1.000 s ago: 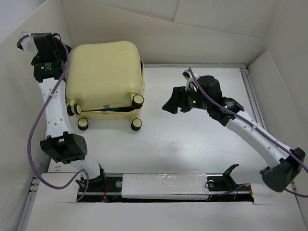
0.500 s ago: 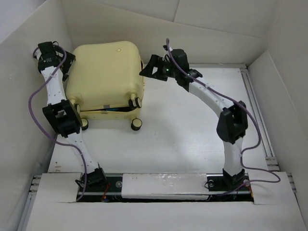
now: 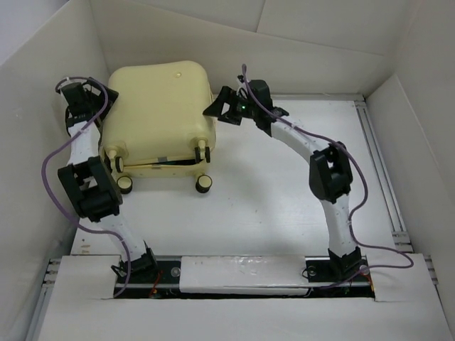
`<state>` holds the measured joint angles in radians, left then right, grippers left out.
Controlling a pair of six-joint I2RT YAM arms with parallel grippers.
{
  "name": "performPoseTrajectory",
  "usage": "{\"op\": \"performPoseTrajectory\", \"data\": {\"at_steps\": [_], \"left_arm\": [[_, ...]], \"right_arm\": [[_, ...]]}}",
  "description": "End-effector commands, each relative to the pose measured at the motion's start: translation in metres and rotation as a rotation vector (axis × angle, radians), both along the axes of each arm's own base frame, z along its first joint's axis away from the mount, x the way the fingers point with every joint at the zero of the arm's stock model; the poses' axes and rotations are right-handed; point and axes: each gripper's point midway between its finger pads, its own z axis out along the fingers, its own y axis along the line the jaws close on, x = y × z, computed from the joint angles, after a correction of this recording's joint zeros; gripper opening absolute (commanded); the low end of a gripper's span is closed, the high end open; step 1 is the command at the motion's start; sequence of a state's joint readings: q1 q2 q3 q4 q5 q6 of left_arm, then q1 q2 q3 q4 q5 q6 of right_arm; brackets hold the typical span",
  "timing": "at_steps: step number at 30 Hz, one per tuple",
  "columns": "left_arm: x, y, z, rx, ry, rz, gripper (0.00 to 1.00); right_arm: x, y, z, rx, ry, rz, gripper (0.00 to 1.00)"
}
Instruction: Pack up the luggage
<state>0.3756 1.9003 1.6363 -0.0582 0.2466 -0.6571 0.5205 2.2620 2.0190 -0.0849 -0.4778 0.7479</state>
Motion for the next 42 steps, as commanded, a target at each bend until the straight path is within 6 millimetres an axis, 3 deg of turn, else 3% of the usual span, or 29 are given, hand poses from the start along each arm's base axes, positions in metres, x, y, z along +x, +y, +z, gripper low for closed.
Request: {"op": "performPoseTrajectory", "data": {"at_steps": [1, 2, 3, 4, 5, 6, 7, 8, 10, 11, 13, 16, 18, 19, 20, 23, 24, 26, 27, 31, 32, 35, 36, 37, 38, 39, 40, 41, 42], "left_arm": [[-0.074, -0.132, -0.085, -0.178, 0.324, -0.354, 0.89], [-0.093, -0.145, -0.104, -0.199, 0.372, -0.387, 0.89], [-0.103, -0.155, -0.107, -0.209, 0.374, -0.412, 0.89], [-0.113, -0.171, -0.096, -0.215, 0.337, -0.45, 0.89], [-0.135, -0.184, -0.113, -0.254, 0.375, -0.483, 0.89], [-0.144, -0.193, -0.116, -0.259, 0.382, -0.496, 0.89], [-0.154, -0.203, -0.117, -0.258, 0.389, -0.515, 0.89], [-0.164, -0.221, -0.109, -0.247, 0.37, -0.554, 0.89], [-0.187, -0.244, -0.117, -0.269, 0.403, -0.59, 0.89], [-0.198, -0.264, -0.106, -0.268, 0.384, -0.642, 0.89], [-0.216, -0.285, -0.105, -0.305, 0.397, -0.663, 0.88], [-0.244, -0.328, -0.078, -0.33, 0.368, -0.765, 0.88], [-0.26, -0.355, -0.054, -0.328, 0.341, -0.848, 0.88], [-0.263, -0.36, -0.048, -0.331, 0.341, -0.87, 0.88], [-0.261, -0.363, -0.025, -0.334, 0.31, -0.887, 0.88], [-0.237, -0.352, 0.023, -0.22, 0.195, -0.82, 0.92], [-0.227, -0.346, 0.066, -0.163, 0.126, -0.801, 0.93], [-0.203, -0.33, 0.088, -0.045, 0.084, -0.748, 0.96], [-0.189, -0.32, 0.119, -0.008, 0.013, -0.704, 0.96], [-0.129, -0.279, 0.147, -0.001, -0.114, -0.562, 0.96], [-0.108, -0.267, 0.137, 0.0, -0.108, -0.527, 0.96], [-0.066, -0.25, 0.135, -0.009, -0.119, -0.483, 0.94], [-0.042, -0.246, 0.104, -0.012, -0.05, -0.476, 0.94], [-0.027, -0.239, 0.114, 0.008, -0.072, -0.457, 0.94], [-0.016, -0.241, 0.11, 0.014, -0.071, -0.475, 0.94], [0.005, -0.243, 0.073, -0.004, 0.004, -0.483, 0.93], [0.016, -0.243, 0.063, 0.002, 0.023, -0.489, 0.93], [0.026, -0.248, 0.079, 0.005, -0.011, -0.521, 0.93], [0.036, -0.251, 0.069, -0.004, 0.006, -0.53, 0.92]], "right_arm": [[-0.061, 0.0, 0.019, -0.012, -0.055, 0.111, 1.0], [-0.07, -0.006, 0.019, -0.028, -0.065, 0.118, 1.0], [-0.074, -0.018, 0.02, -0.041, -0.069, 0.099, 1.0], [-0.086, -0.033, -0.004, -0.076, -0.015, 0.081, 1.0], [-0.09, -0.056, 0.021, -0.058, -0.048, 0.047, 1.0], [-0.095, -0.07, 0.021, -0.062, -0.041, 0.029, 1.0], [-0.104, -0.086, 0.003, -0.082, 0.001, 0.011, 1.0], [-0.114, -0.101, 0.024, -0.064, -0.028, -0.003, 0.98], [-0.113, -0.137, 0.029, -0.076, -0.048, -0.057, 0.98], [-0.126, -0.153, 0.033, -0.091, -0.047, -0.072, 0.98], [-0.127, -0.187, 0.034, -0.151, -0.071, -0.125, 0.98], [-0.14, -0.225, 0.037, -0.248, -0.077, -0.188, 0.98], [-0.144, -0.254, 0.034, -0.29, -0.034, -0.267, 0.98], [-0.148, -0.266, 0.043, -0.31, -0.054, -0.29, 0.98], [-0.148, -0.284, 0.047, -0.321, -0.041, -0.345, 0.98], [-0.161, -0.308, 0.064, -0.359, -0.06, -0.43, 0.98], [-0.16, -0.32, 0.07, -0.384, -0.068, -0.488, 0.98], [-0.166, -0.323, 0.076, -0.362, -0.068, -0.53, 0.95], [-0.168, -0.324, 0.075, -0.359, -0.075, -0.531, 0.93], [-0.176, -0.354, 0.067, -0.391, -0.027, -0.655, 0.66], [-0.18, -0.361, 0.065, -0.407, -0.012, -0.682, 0.44], [-0.186, -0.382, 0.058, -0.436, 0.031, -0.783, 0.19], [-0.184, -0.385, 0.05, -0.444, 0.053, -0.788, 0.09], [-0.183, -0.391, 0.042, -0.44, 0.087, -0.805, 0.06], [-0.182, -0.384, 0.035, -0.409, 0.11, -0.758, 0.03], [-0.182, -0.383, 0.02, -0.401, 0.161, -0.743, 0.0], [-0.178, -0.382, 0.006, -0.389, 0.209, -0.733, 0.0], [-0.176, -0.379, -0.001, -0.374, 0.229, -0.722, 0.0], [-0.177, -0.379, -0.009, -0.37, 0.243, -0.724, 0.0]]}}
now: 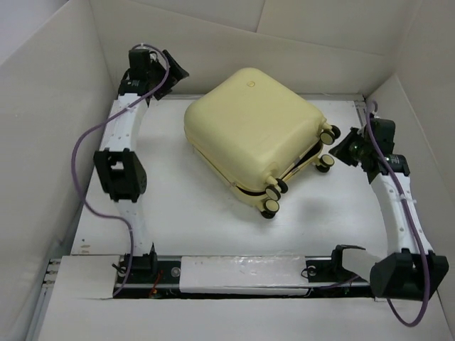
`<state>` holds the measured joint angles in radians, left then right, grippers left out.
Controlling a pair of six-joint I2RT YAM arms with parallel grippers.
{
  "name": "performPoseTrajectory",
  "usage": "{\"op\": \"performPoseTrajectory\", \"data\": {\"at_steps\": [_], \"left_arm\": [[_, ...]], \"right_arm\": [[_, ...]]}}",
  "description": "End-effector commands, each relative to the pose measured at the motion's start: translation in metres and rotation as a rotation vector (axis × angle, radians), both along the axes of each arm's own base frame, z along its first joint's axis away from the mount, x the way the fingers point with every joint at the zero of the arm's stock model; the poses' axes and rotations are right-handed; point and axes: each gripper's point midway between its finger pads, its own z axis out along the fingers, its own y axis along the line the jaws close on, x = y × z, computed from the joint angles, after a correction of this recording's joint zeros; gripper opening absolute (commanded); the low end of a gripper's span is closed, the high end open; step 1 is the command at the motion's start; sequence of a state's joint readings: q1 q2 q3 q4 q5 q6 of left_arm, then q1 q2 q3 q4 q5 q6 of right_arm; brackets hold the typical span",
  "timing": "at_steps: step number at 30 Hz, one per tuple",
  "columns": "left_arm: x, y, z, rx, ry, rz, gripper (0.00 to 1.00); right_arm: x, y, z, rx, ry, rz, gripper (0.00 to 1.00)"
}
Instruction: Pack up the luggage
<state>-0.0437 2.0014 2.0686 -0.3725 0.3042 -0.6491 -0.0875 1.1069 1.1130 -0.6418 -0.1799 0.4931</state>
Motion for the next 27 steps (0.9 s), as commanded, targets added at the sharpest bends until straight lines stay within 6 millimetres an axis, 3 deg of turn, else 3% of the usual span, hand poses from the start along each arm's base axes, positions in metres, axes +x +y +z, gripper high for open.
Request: {"op": "performPoseTrajectory", "data": {"at_steps": [1, 2, 4, 8, 12, 14, 15, 16, 17, 18, 19, 20, 21, 22, 23, 24, 25, 26, 27], "left_arm": [[0.028, -0.005, -0.041, 0.009, 0.072, -0.063, 0.92], [0.032, -0.012, -0.043, -0.009, 0.068, -0.097, 0.92], [0.043, -0.014, -0.071, -0.033, 0.105, -0.095, 0.9], [0.044, -0.037, -0.1, -0.113, 0.133, -0.185, 0.87], [0.027, -0.072, -0.113, -0.099, 0.149, -0.294, 0.87], [0.009, -0.089, -0.129, -0.094, 0.183, -0.352, 0.87], [-0.001, -0.1, -0.119, -0.083, 0.164, -0.379, 0.86], [-0.019, -0.109, -0.123, -0.079, 0.175, -0.411, 0.86], [-0.026, -0.108, -0.144, -0.08, 0.218, -0.409, 0.85], [-0.041, -0.113, -0.125, -0.078, 0.184, -0.425, 0.85], [-0.051, -0.112, -0.128, -0.078, 0.185, -0.425, 0.85], [-0.075, -0.112, -0.155, -0.072, 0.251, -0.436, 0.83], [-0.087, -0.107, -0.139, -0.051, 0.213, -0.425, 0.83], [-0.1, -0.104, -0.141, -0.051, 0.218, -0.425, 0.83], [-0.125, -0.097, -0.17, -0.037, 0.287, -0.416, 0.83], [-0.14, -0.093, -0.175, -0.031, 0.307, -0.407, 0.82], [-0.155, -0.092, -0.158, -0.023, 0.263, -0.408, 0.82], [-0.17, -0.089, -0.162, -0.023, 0.278, -0.408, 0.82], [-0.198, -0.084, -0.186, -0.023, 0.339, -0.406, 0.82]], "right_arm": [[0.006, 0.006, -0.031, 0.071, 0.063, -0.002, 0.0], [0.01, 0.005, -0.032, 0.071, 0.047, -0.014, 0.0], [0.018, 0.008, -0.033, 0.063, 0.014, -0.031, 0.0], [0.028, 0.022, -0.063, 0.043, 0.098, -0.023, 0.0], [0.034, 0.06, -0.101, 0.043, 0.177, 0.035, 0.0], [0.036, 0.088, -0.111, 0.034, 0.184, 0.096, 0.0], [0.042, 0.098, -0.12, 0.043, 0.187, 0.109, 0.0], [0.045, 0.114, -0.129, 0.04, 0.188, 0.147, 0.0], [0.042, 0.122, -0.129, 0.038, 0.189, 0.167, 0.0], [0.054, 0.131, -0.119, 0.038, 0.144, 0.179, 0.0], [0.058, 0.139, -0.125, 0.021, 0.148, 0.21, 0.0], [0.061, 0.151, -0.124, 0.007, 0.135, 0.248, 0.0], [0.069, 0.167, -0.11, 0.029, 0.107, 0.305, 0.0], [0.075, 0.177, -0.115, 0.024, 0.111, 0.342, 0.0], [0.08, 0.186, -0.112, 0.008, 0.093, 0.388, 0.0], [0.081, 0.2, -0.107, 0.022, 0.081, 0.449, 0.0], [0.094, 0.209, -0.088, 0.031, 0.041, 0.479, 0.0], [0.102, 0.216, -0.094, 0.023, 0.043, 0.516, 0.0], [0.105, 0.227, -0.091, 0.033, 0.042, 0.552, 0.0]]}}
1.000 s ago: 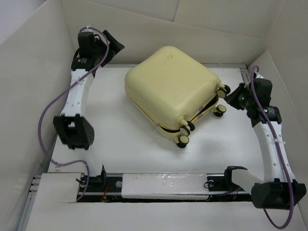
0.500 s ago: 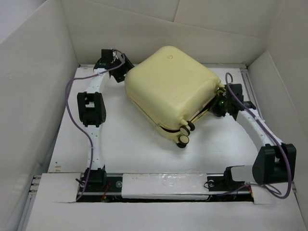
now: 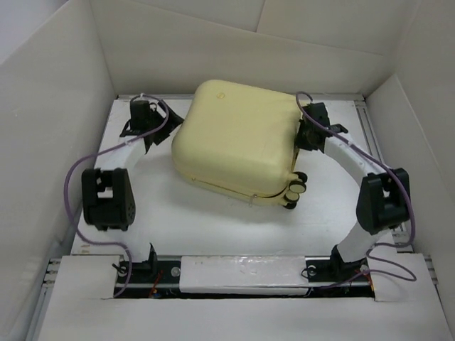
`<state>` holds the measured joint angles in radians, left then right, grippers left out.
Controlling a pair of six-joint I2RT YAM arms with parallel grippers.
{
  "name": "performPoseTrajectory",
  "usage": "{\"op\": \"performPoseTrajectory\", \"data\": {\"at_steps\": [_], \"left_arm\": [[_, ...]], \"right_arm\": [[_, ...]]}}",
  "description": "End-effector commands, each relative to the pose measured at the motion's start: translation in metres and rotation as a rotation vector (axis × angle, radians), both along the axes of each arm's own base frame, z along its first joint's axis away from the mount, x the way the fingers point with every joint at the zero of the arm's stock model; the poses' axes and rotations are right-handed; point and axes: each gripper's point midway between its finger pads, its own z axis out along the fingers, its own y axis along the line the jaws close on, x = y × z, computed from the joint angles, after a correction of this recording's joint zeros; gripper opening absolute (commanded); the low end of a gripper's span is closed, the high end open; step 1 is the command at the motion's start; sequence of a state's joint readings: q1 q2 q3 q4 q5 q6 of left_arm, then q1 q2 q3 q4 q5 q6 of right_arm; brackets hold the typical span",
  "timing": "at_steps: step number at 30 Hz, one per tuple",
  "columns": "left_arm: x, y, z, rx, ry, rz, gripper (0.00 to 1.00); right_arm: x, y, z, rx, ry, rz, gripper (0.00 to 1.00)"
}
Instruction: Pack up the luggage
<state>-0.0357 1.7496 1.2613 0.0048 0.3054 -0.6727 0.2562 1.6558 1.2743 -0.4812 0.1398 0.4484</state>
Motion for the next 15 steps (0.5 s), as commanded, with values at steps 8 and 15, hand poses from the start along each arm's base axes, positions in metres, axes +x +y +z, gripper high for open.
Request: {"op": "performPoseTrajectory", "data": {"at_steps": [8, 15], "left_arm": [[-0.202, -0.069, -0.014, -0.03, 0.151, -0.343, 0.8], [-0.174, -0.012, 0.134, 0.162, -0.185, -0.055, 0.84]], "right_arm": [[0.069, 0.208, 0.105, 0.437, -0.133, 0.628, 0.0], [0.06, 0.18, 0.229, 0.493, -0.366, 0.665, 0.15]]}}
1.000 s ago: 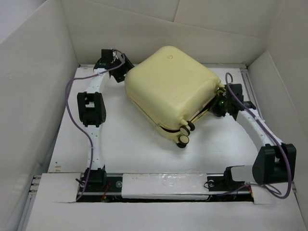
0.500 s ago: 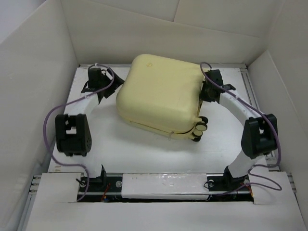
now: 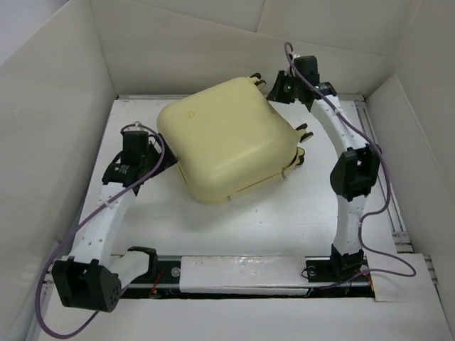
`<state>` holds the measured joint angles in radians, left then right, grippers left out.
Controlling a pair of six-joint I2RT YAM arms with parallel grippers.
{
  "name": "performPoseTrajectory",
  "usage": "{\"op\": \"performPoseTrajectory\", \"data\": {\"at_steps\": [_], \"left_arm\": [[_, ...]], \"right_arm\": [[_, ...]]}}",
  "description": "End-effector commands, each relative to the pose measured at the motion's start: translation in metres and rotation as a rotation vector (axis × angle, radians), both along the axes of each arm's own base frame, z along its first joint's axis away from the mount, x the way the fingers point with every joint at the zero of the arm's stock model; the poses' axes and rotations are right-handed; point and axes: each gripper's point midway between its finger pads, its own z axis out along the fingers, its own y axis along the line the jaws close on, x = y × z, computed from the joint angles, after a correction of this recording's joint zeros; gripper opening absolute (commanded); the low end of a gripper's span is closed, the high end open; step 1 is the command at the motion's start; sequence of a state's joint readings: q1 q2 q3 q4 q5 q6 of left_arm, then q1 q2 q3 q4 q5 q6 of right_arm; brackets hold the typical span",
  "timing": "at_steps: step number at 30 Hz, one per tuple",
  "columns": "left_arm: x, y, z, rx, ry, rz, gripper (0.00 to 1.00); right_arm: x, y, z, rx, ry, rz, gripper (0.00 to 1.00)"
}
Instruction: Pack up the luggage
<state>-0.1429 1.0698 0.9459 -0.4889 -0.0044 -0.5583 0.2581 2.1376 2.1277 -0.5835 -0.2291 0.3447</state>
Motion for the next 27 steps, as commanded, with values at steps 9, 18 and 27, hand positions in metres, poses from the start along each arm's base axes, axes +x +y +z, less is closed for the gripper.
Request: {"op": "performPoseTrajectory", "data": {"at_steps": [9, 18, 27], "left_arm": [[0.105, -0.016, 0.183, -0.088, -0.414, -0.022, 0.97], [0.24, 0.033, 0.103, -0.359, -0.29, -0.014, 0.94], [0.296, -0.006, 0.058, -0.557, -0.187, -0.221, 0.89]], "right_arm": [[-0.171, -0.009, 0.136, 0.163, -0.189, 0.144, 0.7], [-0.252, -0.083, 0.036, 0.106, -0.051, -0.025, 0.81], [-0.232, -0.065, 0.002, 0.25, 0.016, 0.142, 0.63]]}}
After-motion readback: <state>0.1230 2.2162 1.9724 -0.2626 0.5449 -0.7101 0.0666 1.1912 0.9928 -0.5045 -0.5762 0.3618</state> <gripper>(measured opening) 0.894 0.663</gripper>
